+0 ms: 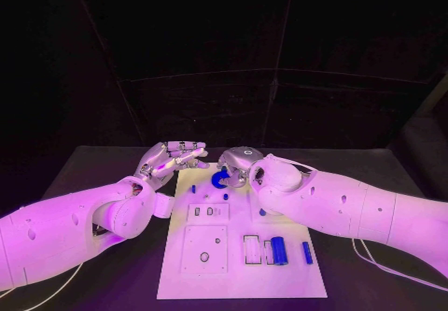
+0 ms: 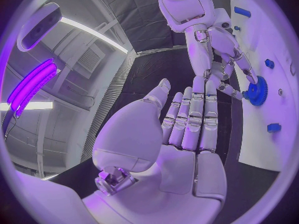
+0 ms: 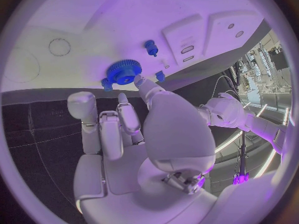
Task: Assemble the parts on the task board
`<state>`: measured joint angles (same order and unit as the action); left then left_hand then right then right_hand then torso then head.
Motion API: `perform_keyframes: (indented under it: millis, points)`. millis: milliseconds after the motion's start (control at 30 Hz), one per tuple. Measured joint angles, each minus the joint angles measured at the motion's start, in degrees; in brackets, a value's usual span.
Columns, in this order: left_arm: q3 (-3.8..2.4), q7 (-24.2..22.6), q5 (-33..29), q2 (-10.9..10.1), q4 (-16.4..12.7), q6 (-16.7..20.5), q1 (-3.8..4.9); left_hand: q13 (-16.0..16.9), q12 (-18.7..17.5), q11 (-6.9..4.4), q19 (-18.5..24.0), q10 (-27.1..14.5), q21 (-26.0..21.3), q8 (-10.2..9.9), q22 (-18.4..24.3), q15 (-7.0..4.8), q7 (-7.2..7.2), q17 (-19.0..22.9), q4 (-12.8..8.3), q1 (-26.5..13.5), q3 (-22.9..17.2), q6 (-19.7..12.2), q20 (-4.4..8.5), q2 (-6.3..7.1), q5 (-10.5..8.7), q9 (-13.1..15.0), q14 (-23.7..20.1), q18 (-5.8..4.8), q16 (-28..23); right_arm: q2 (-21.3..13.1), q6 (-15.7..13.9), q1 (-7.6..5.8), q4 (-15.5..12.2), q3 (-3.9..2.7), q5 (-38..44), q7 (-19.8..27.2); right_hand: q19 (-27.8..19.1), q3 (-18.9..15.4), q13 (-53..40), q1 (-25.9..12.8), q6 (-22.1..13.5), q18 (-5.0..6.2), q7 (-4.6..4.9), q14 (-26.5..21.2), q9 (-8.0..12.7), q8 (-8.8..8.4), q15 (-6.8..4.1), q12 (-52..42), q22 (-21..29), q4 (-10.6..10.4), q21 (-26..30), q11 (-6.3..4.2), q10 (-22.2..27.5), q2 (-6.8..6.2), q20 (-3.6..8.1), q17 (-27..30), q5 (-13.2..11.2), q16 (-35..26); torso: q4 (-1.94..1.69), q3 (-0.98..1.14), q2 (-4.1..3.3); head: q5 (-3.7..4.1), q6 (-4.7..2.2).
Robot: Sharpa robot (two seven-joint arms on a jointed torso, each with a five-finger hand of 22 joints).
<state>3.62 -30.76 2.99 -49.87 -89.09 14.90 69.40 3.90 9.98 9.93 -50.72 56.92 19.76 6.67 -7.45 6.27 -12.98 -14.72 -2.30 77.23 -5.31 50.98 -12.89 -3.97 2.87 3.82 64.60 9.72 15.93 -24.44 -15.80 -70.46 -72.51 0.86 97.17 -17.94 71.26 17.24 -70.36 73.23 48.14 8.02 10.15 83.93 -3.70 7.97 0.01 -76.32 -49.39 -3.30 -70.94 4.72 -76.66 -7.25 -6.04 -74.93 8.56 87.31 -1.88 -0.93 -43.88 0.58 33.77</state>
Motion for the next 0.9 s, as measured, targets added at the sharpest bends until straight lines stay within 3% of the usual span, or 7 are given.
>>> perform_keyframes:
  millis: [467,600,700,900]
  points:
    - [0.00,0.02,0.00,-0.09,-0.01,0.02,0.01,0.00,0.00,0.00,0.00,0.00,0.00,0.00,0.00,0.00,0.00,-0.06,0.00,0.00,0.00,0.00,0.00,0.00,0.00,0.00,0.00,0.00,0.00,-1.08,0.44,0.00,-0.77,0.00,-0.56,0.25,0.00,-2.31,-0.26,-0.50,-0.07,0.00,0.07,0.00,-0.17,0.07,0.00,0.00,-0.03,-2.30,0.00,0.04,-0.05,-0.50,0.00,0.01,0.96,0.21,0.01,0.03,0.01,-0.32,0.10]
    - [0.00,0.04,-0.01,-0.22,-0.01,0.02,0.01,0.00,0.00,0.00,0.00,0.00,0.00,0.00,-0.01,0.00,0.00,-0.05,0.00,0.00,0.00,0.00,0.00,0.00,0.00,0.00,0.00,0.00,0.00,-3.69,-0.94,0.00,-2.52,0.01,-1.69,1.30,0.00,-2.69,-0.51,-0.69,0.14,0.00,-0.13,0.00,-0.25,0.30,0.00,-0.22,-0.02,-2.67,0.00,0.20,-0.21,-0.32,0.00,0.01,0.96,0.21,0.08,0.07,0.03,-0.35,-0.02]
    - [0.00,0.05,-0.01,-0.33,0.03,0.02,0.01,0.00,0.00,0.00,0.00,0.00,0.00,0.00,-0.01,0.00,0.00,-0.05,0.00,0.00,0.00,0.00,0.00,0.00,0.00,0.00,0.00,0.00,0.00,-7.07,-2.88,0.00,-4.31,0.02,-4.73,4.28,-0.42,-2.63,-0.41,-0.41,0.14,0.00,-0.13,0.00,-0.24,0.30,-0.01,-0.22,1.15,-2.61,0.46,0.20,-0.21,0.05,-0.41,0.01,2.24,0.21,0.16,0.07,0.08,-0.08,-0.24]
    - [0.00,0.06,-0.04,-0.42,0.17,0.02,0.01,0.00,0.00,0.00,0.00,0.00,-0.23,0.00,0.09,0.00,0.00,-0.17,0.00,-0.46,0.00,0.00,0.00,-0.46,0.00,0.00,0.00,0.00,0.00,-15.42,-5.58,0.01,-7.75,0.02,-15.87,13.71,-0.64,-1.30,-0.47,3.72,1.06,0.00,-0.25,0.00,-0.37,1.14,0.00,-0.22,1.70,0.36,0.62,0.20,-0.22,0.97,-0.20,0.01,6.69,-0.11,0.50,0.09,0.29,0.07,-0.80]
